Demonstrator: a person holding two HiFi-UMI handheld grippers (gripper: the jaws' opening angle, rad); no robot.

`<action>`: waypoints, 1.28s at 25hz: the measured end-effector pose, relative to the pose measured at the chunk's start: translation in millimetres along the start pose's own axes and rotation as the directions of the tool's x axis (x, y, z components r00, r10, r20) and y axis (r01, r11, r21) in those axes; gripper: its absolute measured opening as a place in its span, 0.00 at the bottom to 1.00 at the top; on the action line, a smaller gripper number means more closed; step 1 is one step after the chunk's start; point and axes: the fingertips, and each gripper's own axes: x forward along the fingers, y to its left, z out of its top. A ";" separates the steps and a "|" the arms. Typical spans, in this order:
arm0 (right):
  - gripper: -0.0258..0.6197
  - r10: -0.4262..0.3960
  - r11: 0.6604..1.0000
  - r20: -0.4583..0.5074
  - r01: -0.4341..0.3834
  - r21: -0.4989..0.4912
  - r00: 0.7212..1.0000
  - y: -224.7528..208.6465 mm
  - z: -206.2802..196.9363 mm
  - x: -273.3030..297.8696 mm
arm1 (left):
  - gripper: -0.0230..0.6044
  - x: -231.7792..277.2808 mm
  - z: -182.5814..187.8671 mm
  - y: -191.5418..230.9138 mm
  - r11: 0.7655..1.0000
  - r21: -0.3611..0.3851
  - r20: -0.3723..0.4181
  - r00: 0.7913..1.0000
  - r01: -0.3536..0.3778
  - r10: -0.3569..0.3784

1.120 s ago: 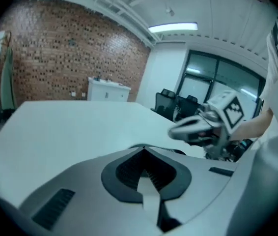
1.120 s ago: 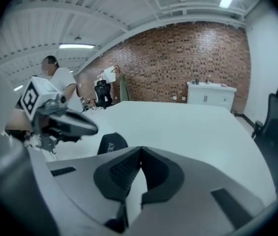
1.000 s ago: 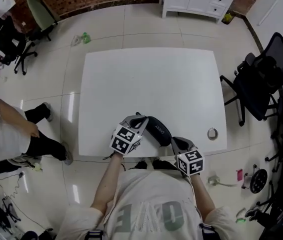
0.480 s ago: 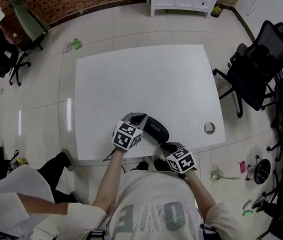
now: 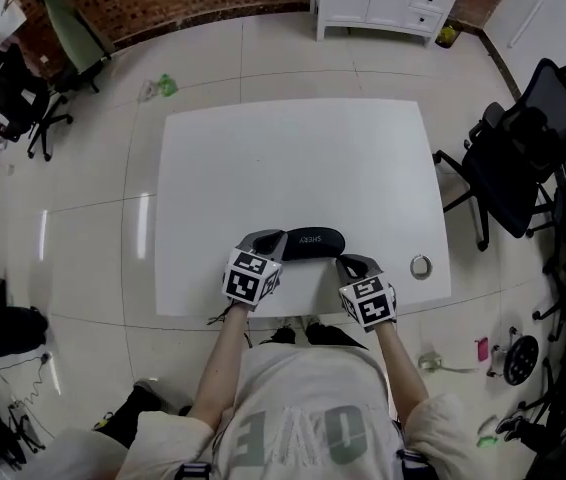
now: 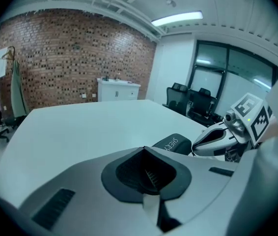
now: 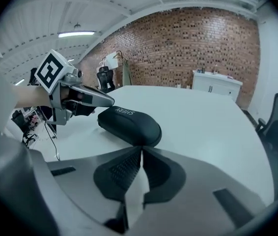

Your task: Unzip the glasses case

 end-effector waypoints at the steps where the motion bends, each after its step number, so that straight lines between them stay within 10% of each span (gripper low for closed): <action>1: 0.04 -0.018 1.000 0.005 0.018 -0.012 1.000 -1.1 1.8 -1.2 | 0.04 1.5 0.5 1.8 1.000 0.007 -0.004 1.000 -0.007 0.007; 7: 0.20 -0.005 1.000 -0.030 0.005 -0.005 1.000 7.0 -9.8 6.7 | 0.04 0.9 0.5 5.4 1.000 -0.003 -0.001 1.000 -0.018 0.018; 16: 0.20 -0.063 0.997 -0.055 0.065 0.041 0.997 -3.7 -8.0 19.1 | 0.04 4.3 2.4 1.9 1.000 -0.013 0.000 1.000 -0.012 0.012; 20: 0.04 -0.068 0.994 -0.055 0.072 0.083 0.996 -4.0 -12.1 19.0 | 0.04 3.5 2.2 -1.0 1.000 0.000 -0.005 1.000 -0.017 0.017; 26: 0.04 -0.003 0.998 -0.052 0.006 0.057 0.999 14.5 -8.9 15.9 | 0.04 -3.8 49.1 -41.6 0.999 0.033 0.109 0.994 -0.012 0.008; 32: 0.04 0.067 0.998 -0.065 -0.065 0.022 0.996 48.2 -11.0 25.4 | 0.04 28.2 19.0 -45.8 0.992 0.050 -0.014 0.993 -0.116 0.116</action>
